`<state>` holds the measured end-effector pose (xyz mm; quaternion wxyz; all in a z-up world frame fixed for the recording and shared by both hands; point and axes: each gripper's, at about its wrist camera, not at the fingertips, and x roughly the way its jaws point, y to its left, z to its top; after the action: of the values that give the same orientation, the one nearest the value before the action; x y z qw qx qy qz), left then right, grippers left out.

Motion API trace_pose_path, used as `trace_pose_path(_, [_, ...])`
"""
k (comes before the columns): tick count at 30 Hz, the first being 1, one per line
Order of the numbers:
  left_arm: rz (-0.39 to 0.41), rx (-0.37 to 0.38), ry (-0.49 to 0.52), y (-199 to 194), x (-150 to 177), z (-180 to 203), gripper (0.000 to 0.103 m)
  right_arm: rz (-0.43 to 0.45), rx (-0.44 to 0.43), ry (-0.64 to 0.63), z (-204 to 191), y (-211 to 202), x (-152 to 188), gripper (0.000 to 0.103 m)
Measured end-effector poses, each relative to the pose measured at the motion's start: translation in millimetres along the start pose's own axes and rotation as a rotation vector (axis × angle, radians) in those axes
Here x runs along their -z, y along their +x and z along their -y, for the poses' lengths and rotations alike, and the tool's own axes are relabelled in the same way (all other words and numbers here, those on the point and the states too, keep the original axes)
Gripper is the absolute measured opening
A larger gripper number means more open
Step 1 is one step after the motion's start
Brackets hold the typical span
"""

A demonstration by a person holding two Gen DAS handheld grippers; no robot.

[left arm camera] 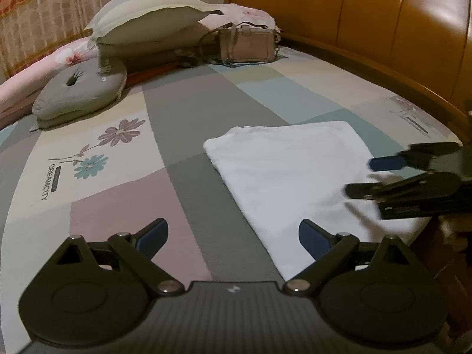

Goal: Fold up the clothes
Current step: 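Move both open grippers along the folded shirt's edges, aligning them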

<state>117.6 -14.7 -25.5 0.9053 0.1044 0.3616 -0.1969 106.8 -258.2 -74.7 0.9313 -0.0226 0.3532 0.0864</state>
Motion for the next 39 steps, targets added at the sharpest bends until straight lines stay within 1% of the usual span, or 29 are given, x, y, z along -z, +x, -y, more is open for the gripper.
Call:
trace_pose_path(3, [-0.010,-0.001,-0.018,-1.3,1.0,-2.0,0.095,-0.039,0.003,-0.009,-5.5,9.9,8.3,0.075])
trace_pose_path(4, [-0.012,-0.001,-0.024,-1.7,1.1,-2.8,0.095,-0.046,0.006,-0.011,-5.7,9.4,13.1,0.079])
trace_pose_path(5, [-0.012,0.002,-0.029,-1.5,0.3,-2.6,0.095,-0.043,0.010,-0.012,-4.9,4.8,19.1,0.082])
trace_pose_path(9, [-0.011,0.020,-0.025,2.3,-4.1,5.1,0.095,-0.048,0.033,-0.027,-6.3,-15.4,40.4,0.085])
trace_pose_path(14, [-0.032,0.093,0.001,7.4,-3.1,24.1,0.095,-0.038,0.059,-0.044,-11.8,-45.7,58.9,0.089])
trace_pose_path(18, [-0.053,0.158,0.019,11.7,-1.6,39.4,0.095,-0.022,0.065,-0.017,-6.3,-59.4,63.1,0.091])
trace_pose_path(20, [-0.061,0.204,0.031,14.5,-0.4,48.2,0.096,-0.012,0.062,0.003,-2.5,-64.7,65.1,0.091])
trace_pose_path(21, [-0.071,0.227,0.044,16.2,1.1,54.3,0.096,-0.007,0.061,0.012,-0.6,-67.4,66.1,0.091])
trace_pose_path(24, [-0.115,0.258,0.081,20.5,10.4,73.6,0.096,0.008,0.058,0.041,5.2,-75.5,69.1,0.091])
trace_pose_path(25, [-0.135,0.268,0.077,23.0,13.8,77.2,0.096,0.013,0.056,0.051,7.1,-78.2,70.1,0.092])
trace_pose_path(29, [-0.268,0.305,-0.042,41.1,33.2,78.0,0.096,0.027,0.043,0.098,18.2,-83.1,74.1,0.094])
trace_pose_path(32, [-0.262,0.291,-0.044,35.0,34.1,78.6,0.095,0.038,0.024,0.146,28.5,-86.1,77.1,0.095])
trace_pose_path(36, [-0.185,0.281,-0.028,19.3,14.9,73.1,0.096,0.052,-0.002,0.210,42.2,-90.1,80.9,0.097])
trace_pose_path(39, [-0.133,0.245,-0.025,19.7,-4.2,66.2,0.096,0.060,-0.037,0.267,49.0,-87.0,77.1,0.097])
